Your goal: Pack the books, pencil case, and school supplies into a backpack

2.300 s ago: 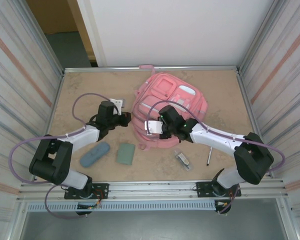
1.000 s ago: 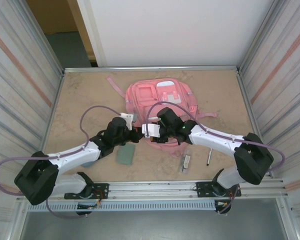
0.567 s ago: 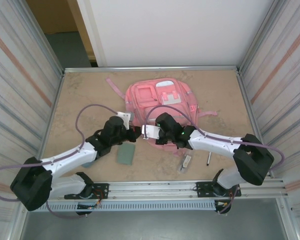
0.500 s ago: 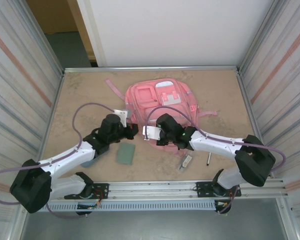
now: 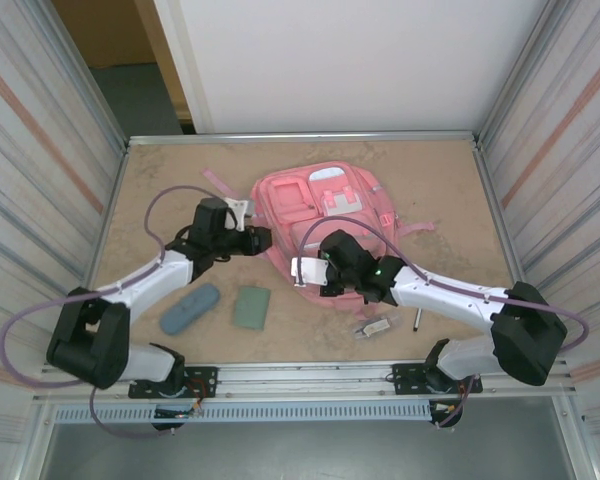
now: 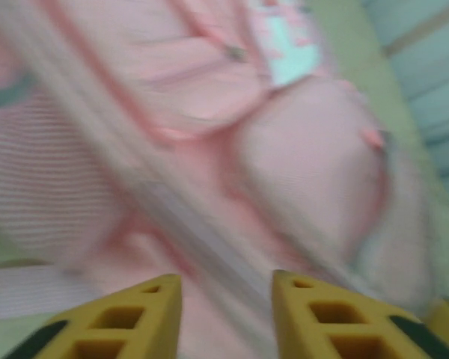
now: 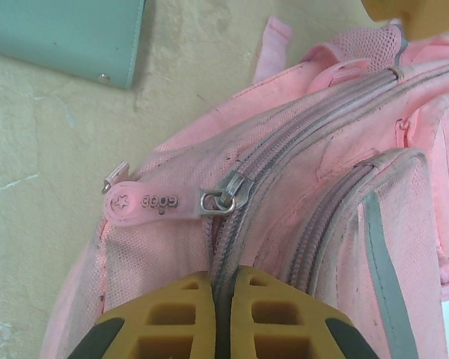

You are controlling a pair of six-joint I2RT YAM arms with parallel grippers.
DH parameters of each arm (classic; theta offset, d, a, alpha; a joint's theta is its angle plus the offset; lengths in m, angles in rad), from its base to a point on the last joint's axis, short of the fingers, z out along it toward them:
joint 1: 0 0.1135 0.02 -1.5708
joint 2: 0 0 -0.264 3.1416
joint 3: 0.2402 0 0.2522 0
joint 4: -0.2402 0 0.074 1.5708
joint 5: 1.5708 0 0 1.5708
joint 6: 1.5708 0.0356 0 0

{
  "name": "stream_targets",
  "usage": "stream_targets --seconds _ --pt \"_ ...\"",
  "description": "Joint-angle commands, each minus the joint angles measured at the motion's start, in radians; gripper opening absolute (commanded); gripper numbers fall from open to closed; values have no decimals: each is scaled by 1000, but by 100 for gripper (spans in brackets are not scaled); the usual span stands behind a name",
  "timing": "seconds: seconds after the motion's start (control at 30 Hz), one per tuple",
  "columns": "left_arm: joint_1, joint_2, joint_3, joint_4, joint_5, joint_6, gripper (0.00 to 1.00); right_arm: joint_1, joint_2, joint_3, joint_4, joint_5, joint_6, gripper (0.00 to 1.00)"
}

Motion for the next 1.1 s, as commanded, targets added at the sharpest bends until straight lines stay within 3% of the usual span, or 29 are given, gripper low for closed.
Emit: stream_targets --seconds 0.0,0.2,0.43,0.53,0.63,0.9,1.07 --pt "-105 -93 -12 -68 72 72 43 -32 -43 2 33 -80 42 0" --pt "-232 -82 -68 -69 -16 8 46 -81 -27 9 56 -188 109 0" --pt "-298 -9 -43 -20 -51 -4 46 -79 1 37 5 -245 131 0" --pt "-313 18 -24 -61 -151 -17 44 -80 8 49 -11 -248 134 0" --pt "-313 34 -22 -73 -218 -38 34 -78 5 50 -13 -256 137 0" --pt "-308 12 -30 -44 -188 -48 6 -79 17 58 -32 -205 129 0" --pt "-224 -47 -73 -26 -105 -78 0 -79 23 61 -47 -177 114 0"
